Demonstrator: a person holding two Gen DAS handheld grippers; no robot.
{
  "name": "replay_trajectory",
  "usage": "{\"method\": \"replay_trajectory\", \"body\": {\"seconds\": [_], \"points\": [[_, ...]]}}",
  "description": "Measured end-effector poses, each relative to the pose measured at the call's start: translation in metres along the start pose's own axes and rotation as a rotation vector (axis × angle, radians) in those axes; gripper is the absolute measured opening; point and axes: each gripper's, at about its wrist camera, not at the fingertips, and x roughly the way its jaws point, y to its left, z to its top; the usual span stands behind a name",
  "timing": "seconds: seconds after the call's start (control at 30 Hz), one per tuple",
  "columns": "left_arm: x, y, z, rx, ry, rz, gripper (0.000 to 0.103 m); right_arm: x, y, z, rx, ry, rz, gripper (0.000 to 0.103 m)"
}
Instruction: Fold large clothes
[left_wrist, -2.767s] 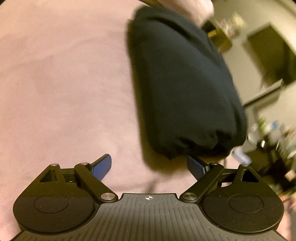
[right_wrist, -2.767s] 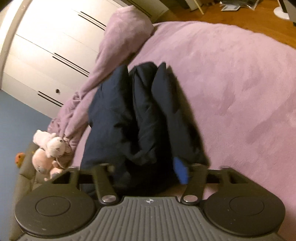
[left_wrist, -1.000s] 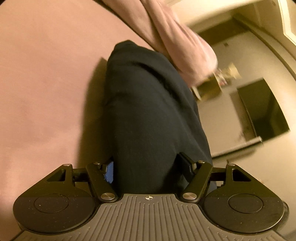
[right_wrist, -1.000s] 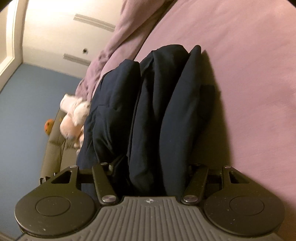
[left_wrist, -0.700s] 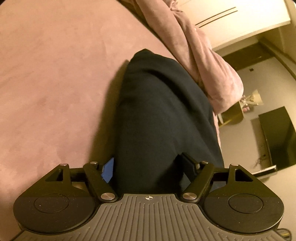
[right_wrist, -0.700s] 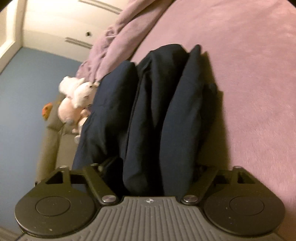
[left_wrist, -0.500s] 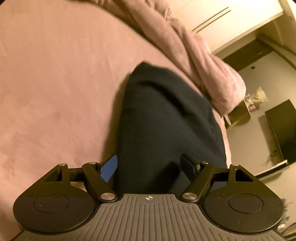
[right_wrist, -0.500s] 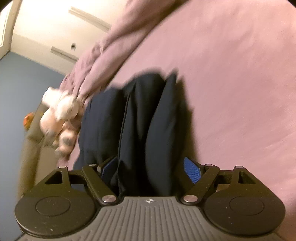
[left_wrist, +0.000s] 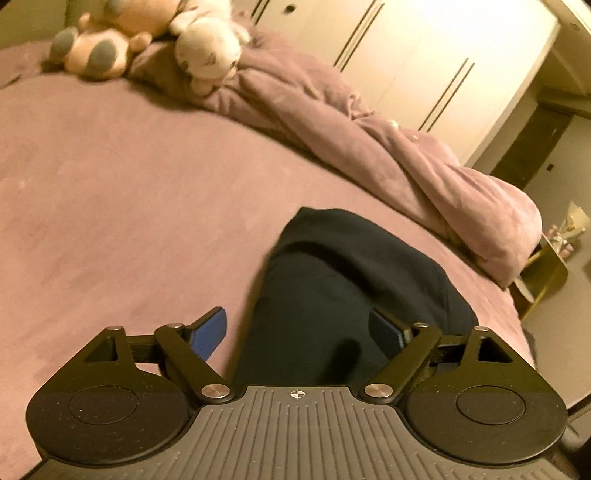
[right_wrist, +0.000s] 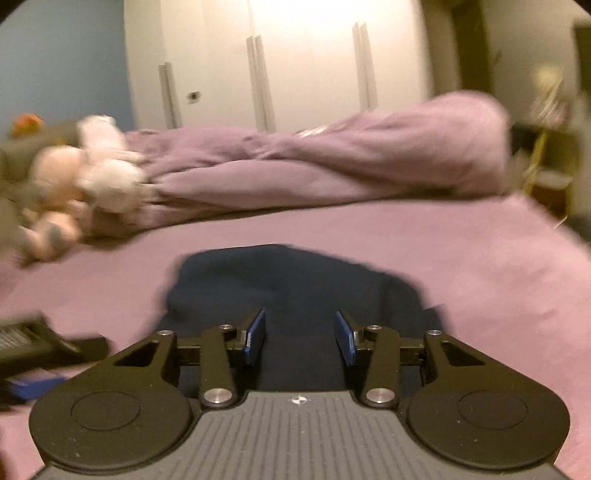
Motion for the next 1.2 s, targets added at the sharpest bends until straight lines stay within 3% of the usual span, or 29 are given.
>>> {"method": "replay_trajectory", "body": {"seconds": [0.07, 0.2, 0.27, 0.5, 0.73, 1.0, 1.2], "points": [[0.015, -0.012, -0.007, 0.025, 0.016, 0.009, 0.09, 0.011, -0.008, -0.011, -0.02, -0.019, -0.045, 0.046], [0.038, -0.026, -0.021, 0.063, 0.03, 0.023, 0.095, 0.027, -0.034, -0.029, 0.055, -0.017, -0.077, 0.057], [0.045, -0.029, -0.026, 0.096, 0.026, 0.043, 0.096, 0.037, -0.047, -0.035, 0.091, -0.003, -0.069, 0.058], [0.051, -0.023, -0.031, 0.068, 0.026, 0.069, 0.1, 0.055, -0.046, -0.039, 0.071, 0.009, -0.072, 0.059], [0.034, -0.02, -0.029, 0.141, 0.007, 0.094, 0.101, 0.017, -0.039, -0.03, 0.069, 0.061, -0.061, 0.068], [0.002, -0.019, -0.046, 0.154, 0.009, 0.085, 0.1, -0.048, -0.032, -0.058, -0.105, 0.047, -0.077, 0.069], [-0.057, -0.001, -0.07, 0.146, -0.006, 0.026, 0.099, -0.087, -0.028, -0.04, -0.098, 0.078, -0.059, 0.069]]}}
